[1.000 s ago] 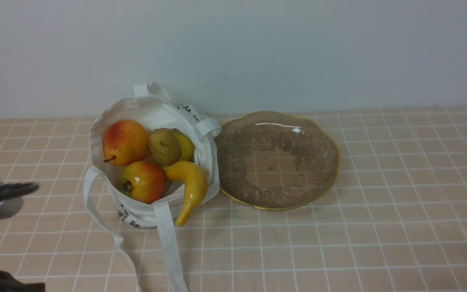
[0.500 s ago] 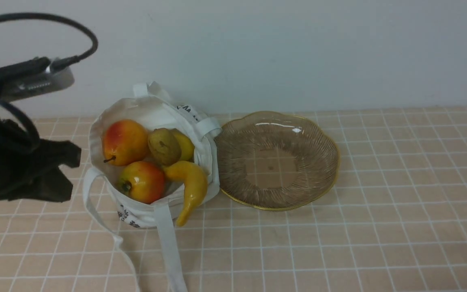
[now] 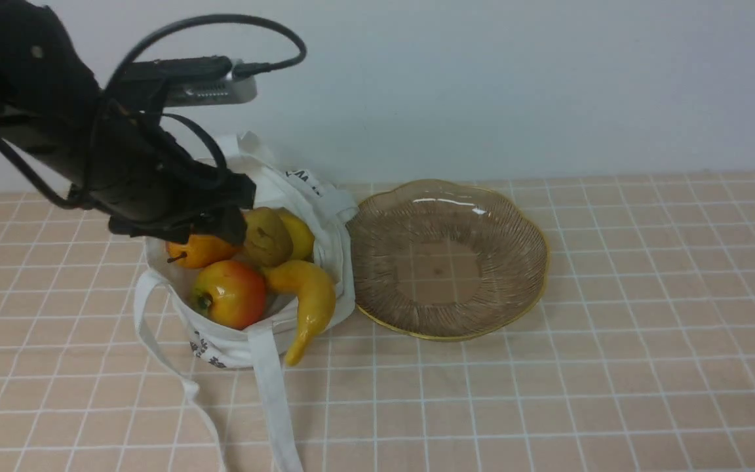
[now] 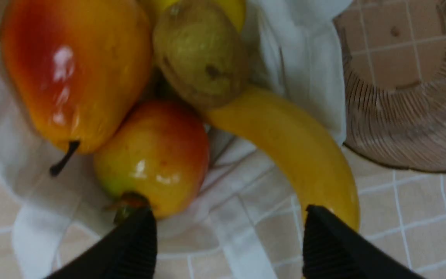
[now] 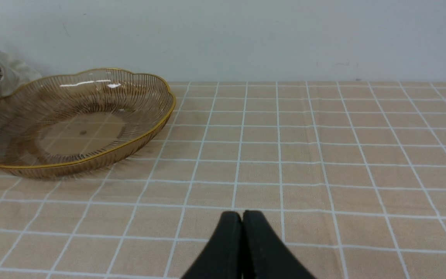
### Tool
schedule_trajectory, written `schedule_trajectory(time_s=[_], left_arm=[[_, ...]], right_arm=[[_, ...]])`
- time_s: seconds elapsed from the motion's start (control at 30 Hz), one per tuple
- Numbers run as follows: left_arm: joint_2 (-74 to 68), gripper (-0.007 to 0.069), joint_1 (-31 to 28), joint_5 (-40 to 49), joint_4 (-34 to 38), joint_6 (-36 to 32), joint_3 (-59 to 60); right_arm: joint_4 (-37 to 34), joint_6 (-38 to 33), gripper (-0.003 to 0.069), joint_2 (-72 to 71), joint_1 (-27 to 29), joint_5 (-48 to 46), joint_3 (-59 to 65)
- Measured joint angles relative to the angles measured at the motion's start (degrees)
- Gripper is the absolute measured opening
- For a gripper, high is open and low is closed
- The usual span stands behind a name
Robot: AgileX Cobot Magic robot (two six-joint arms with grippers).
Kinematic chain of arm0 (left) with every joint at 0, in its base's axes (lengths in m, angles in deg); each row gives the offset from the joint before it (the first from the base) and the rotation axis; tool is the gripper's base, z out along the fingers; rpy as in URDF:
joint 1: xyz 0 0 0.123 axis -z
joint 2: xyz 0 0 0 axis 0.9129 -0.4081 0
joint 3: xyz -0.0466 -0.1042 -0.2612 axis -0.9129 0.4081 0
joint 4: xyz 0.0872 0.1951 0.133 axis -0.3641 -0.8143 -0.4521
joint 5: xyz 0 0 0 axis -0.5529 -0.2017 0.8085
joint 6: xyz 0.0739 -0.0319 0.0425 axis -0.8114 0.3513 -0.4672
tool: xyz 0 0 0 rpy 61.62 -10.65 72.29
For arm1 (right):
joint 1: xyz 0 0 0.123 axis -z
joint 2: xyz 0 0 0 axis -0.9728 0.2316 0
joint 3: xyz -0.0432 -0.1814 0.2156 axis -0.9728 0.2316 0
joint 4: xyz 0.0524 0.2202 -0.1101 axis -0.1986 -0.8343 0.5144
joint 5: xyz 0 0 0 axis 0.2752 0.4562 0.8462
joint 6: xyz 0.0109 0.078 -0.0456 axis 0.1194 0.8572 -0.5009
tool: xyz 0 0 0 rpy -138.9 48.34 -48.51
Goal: Take the fruit out of the bag on the brown coffee tablecloth and place them on the plate.
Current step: 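Reach into the cloth bag and grasp the kiwi with the left gripper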
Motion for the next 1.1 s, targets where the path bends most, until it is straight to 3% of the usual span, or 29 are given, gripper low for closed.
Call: schedule_trajectory(time_s=[0.23,0.83,1.0,1.1], left_arm=[[-5.5,0.0571,1.5,-10.4,0.1,-0.2,0.0],[-16.1,0.0571,1.5,-22.0,0.2,-0.2,0.0],[-17.5,0.0503,1.5,-23.7,0.2,-0.2,0.0],[-17.8,0.041,1.5,-23.9,0.2,-0.2,0.0]], right_arm=[[0.0,0.0,-0.0014,0.0,0.0,0.0,0.0],[0.0,0.0,-0.0014,0.0,0.0,0.0,0.0],[0.0,0.0,-0.0014,0.0,0.0,0.0,0.0],[0.0,0.0,-0.0014,0.0,0.0,0.0,0.0]])
